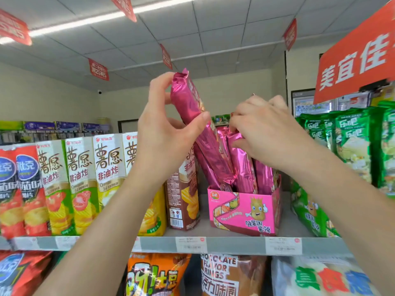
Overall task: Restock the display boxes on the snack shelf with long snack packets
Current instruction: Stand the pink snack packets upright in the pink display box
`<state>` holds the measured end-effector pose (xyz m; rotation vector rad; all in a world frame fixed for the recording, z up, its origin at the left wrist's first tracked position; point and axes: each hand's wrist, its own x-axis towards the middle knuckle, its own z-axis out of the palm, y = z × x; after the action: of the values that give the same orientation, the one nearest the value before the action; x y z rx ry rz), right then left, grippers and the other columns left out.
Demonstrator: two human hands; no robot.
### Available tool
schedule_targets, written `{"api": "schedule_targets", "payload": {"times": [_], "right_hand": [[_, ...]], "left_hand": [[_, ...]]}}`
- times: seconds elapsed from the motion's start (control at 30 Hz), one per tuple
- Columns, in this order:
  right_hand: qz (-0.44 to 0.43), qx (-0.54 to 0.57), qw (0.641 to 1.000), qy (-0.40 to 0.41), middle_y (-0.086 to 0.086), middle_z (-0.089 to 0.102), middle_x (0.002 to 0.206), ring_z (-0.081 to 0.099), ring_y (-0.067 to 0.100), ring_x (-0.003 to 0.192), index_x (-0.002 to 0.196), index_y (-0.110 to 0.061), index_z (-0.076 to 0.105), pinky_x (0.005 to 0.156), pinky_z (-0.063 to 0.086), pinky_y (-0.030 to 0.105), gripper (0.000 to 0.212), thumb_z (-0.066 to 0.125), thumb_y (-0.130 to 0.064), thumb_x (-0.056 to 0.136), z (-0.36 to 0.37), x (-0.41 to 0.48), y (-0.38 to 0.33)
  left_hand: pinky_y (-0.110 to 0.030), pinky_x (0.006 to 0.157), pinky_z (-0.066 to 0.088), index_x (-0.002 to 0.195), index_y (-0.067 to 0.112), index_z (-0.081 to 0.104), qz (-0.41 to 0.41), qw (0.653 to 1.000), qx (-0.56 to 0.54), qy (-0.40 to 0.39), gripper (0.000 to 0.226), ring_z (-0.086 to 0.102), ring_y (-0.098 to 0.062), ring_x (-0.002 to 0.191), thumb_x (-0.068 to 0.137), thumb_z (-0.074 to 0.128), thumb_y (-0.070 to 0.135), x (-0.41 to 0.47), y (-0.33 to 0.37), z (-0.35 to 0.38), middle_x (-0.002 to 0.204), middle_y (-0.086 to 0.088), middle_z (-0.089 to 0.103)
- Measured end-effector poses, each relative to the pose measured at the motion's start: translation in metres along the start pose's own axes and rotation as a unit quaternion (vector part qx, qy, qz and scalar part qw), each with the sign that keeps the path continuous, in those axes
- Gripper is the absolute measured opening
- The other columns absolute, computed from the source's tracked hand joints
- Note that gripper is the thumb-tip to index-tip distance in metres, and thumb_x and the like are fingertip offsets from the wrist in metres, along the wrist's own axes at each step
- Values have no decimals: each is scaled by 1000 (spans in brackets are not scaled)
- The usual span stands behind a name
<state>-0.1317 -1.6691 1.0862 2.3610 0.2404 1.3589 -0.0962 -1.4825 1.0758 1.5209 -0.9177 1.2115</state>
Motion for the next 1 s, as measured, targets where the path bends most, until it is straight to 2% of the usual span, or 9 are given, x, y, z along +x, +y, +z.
{"api": "schedule_targets", "payload": {"times": [0.2, 0.4, 0.47, 0.53, 0.6, 0.7, 0.83, 0.9, 1.0], "right_hand": [[56, 114, 992, -10, -8, 62, 103, 56, 20, 105, 104, -28, 56, 88, 31, 40, 25, 70, -39, 85, 1, -9, 17], [73, 181, 981, -4, -9, 55, 105, 56, 19, 107, 133, -35, 43, 96, 33, 46, 49, 60, -26, 87, 7, -16, 18], [78, 180, 981, 8, -10, 46, 98, 54, 19, 105, 139, -38, 39, 96, 32, 46, 52, 54, -32, 90, 11, -17, 15], [81, 176, 981, 12, -9, 49, 107, 51, 18, 110, 143, -40, 34, 98, 29, 47, 52, 49, -45, 94, 14, -15, 13], [73, 154, 985, 6, -8, 51, 125, 47, 17, 120, 140, -40, 41, 101, 27, 48, 48, 44, -54, 94, 18, -11, 12], [57, 139, 989, -11, -11, 56, 126, 47, 15, 124, 124, -34, 58, 102, 25, 47, 36, 47, -53, 95, 27, -3, 8], [67, 166, 984, 6, -10, 63, 113, 55, 17, 113, 115, -30, 59, 102, 28, 44, 26, 53, -46, 94, 36, -1, 9], [69, 168, 983, 24, -6, 61, 114, 54, 19, 113, 114, -25, 59, 103, 30, 43, 29, 54, -46, 94, 39, -3, 11], [65, 186, 979, 56, -2, 57, 110, 50, 20, 111, 109, -19, 57, 97, 33, 40, 28, 54, -42, 95, 44, -6, 11]], "left_hand": [[-45, 70, 57, 118, 42, 31, -32, 995, 46, -86, 63, 68, -15, 66, 78, 78, 29, 4, -10, 36, 91, 16, 61], [-37, 69, 55, 116, 33, 38, -58, 981, 46, -178, 50, 66, -11, 71, 84, 76, 26, -10, -29, 63, 89, 14, 65], [-39, 72, 56, 120, 25, 46, -79, 979, 30, -185, 33, 68, -17, 78, 93, 65, 28, -16, -34, 67, 89, 9, 66], [-45, 73, 58, 122, 20, 54, -101, 976, 21, -190, 22, 69, -24, 77, 101, 49, 23, -19, -37, 68, 82, 5, 64], [-46, 74, 59, 128, 14, 57, -104, 973, 44, -200, 31, 69, -26, 75, 102, 40, 10, -22, -37, 67, 84, -5, 67], [-35, 93, 51, 136, 12, 55, -49, 963, 136, -226, 43, 66, -29, 100, 97, 41, -1, -21, -36, 62, 112, -13, 70], [-39, 88, 42, 138, 14, 52, 98, 899, 380, -194, 52, 47, -30, 112, 87, 43, 9, -12, -36, 50, 127, -9, 59], [-40, 87, 40, 139, 11, 46, 121, 847, 487, -175, 56, 42, -30, 118, 85, 37, 20, -6, -34, 45, 135, -9, 52], [-40, 88, 35, 124, 10, 51, 132, 765, 588, -227, 40, 43, -27, 114, 89, 37, 24, -6, -37, 51, 122, -6, 54]]}}
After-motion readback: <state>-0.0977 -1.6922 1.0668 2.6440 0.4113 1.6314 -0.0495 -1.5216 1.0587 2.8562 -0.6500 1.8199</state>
